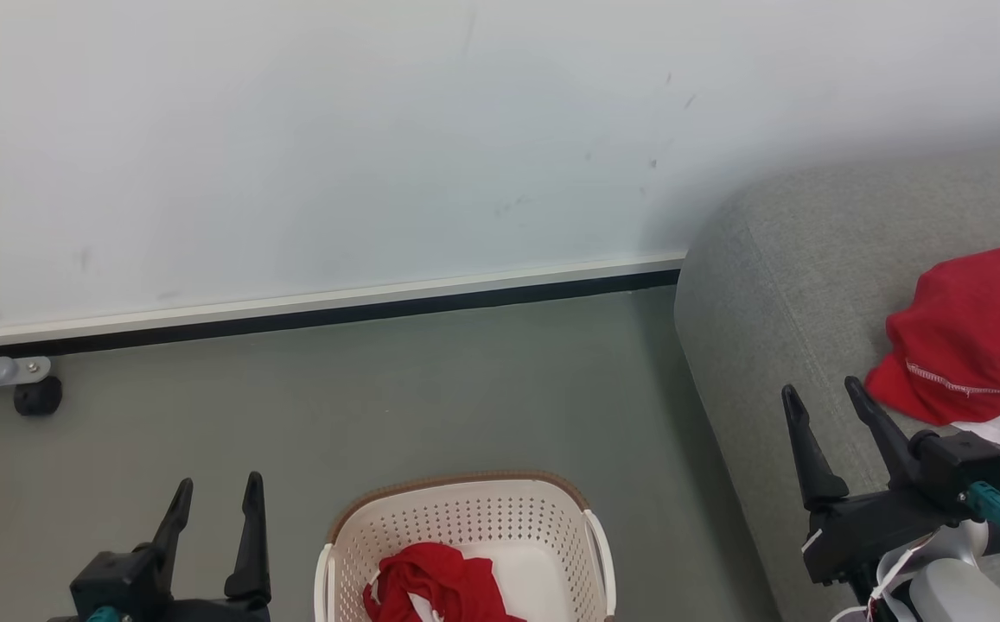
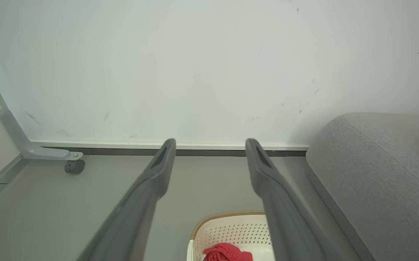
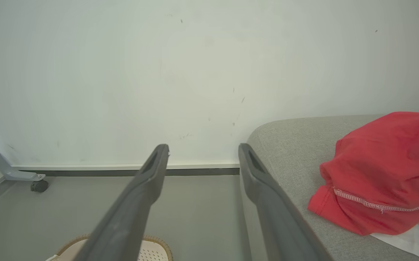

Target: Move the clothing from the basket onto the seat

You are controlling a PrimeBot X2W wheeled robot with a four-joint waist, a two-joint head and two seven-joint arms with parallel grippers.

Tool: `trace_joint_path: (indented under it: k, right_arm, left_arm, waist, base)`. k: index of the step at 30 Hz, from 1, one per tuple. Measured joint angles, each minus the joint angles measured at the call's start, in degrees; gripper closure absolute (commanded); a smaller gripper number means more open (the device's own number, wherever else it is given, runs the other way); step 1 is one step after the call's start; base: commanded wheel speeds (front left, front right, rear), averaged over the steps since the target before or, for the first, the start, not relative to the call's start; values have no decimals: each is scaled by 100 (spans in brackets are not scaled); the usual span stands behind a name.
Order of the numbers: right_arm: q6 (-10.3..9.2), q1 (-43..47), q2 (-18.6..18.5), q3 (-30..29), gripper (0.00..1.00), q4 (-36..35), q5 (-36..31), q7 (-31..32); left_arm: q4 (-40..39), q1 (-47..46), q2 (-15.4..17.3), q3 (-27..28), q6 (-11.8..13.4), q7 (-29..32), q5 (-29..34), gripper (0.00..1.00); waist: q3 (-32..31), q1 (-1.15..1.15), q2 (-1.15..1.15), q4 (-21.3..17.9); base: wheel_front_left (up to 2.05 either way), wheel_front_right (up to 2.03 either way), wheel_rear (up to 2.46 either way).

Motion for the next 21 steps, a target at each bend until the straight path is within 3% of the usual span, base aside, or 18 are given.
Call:
trace_joint_path:
  k: [21]
  right_arm:
    - [-64, 30, -66, -108, 0, -575, 3, 207]
  left_arm:
    - [-209, 44, -74, 193, 43, 16, 113, 0]
  waist:
    - [290, 1, 1, -126]
  base:
    - [0, 0, 0]
